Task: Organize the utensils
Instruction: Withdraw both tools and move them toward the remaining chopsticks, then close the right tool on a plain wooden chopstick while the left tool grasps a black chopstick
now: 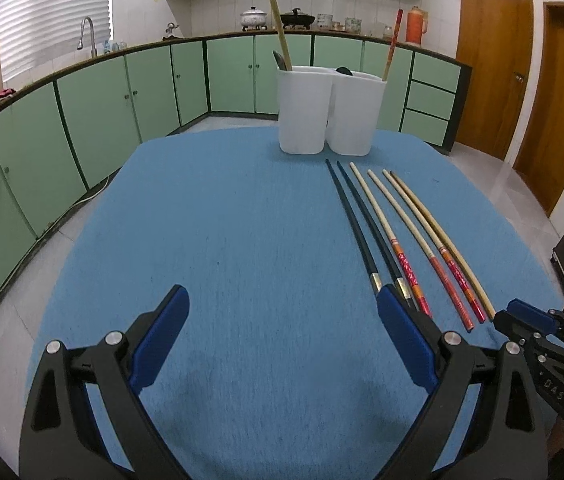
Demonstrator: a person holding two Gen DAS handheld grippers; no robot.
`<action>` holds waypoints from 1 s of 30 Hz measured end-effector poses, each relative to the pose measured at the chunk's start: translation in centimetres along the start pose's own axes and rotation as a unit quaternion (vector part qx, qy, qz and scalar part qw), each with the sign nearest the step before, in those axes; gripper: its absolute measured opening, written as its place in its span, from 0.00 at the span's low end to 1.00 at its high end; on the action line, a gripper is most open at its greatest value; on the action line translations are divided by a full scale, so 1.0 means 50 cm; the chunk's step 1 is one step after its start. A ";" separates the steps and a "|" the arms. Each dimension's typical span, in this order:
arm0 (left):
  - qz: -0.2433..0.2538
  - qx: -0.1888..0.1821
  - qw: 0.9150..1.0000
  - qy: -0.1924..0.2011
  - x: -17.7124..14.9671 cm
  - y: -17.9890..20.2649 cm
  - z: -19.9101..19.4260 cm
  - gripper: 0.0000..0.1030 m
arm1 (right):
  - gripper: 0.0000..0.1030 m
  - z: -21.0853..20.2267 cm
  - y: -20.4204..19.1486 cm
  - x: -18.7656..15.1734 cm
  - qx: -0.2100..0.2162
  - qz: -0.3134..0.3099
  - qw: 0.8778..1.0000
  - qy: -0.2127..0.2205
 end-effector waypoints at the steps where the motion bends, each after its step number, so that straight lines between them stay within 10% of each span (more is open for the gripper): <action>1: 0.000 0.000 1.000 0.000 0.000 -0.001 0.000 0.90 | 0.18 0.003 -0.001 -0.003 0.000 -0.002 1.000 -0.003; 30: 0.009 -0.034 0.999 -0.029 -0.012 0.072 0.042 0.89 | 0.07 0.019 0.016 0.005 -0.027 -0.003 1.000 0.005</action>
Point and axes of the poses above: each gripper's, at about its wrist camera, not at the fingertips, and z roughly the way its jaws point, y to its right, x to its top, the point moved 10 cm from there along z, roughly the way its jaws point, and after that the axes turned 4 degrees about z, right-handed, at the moved point
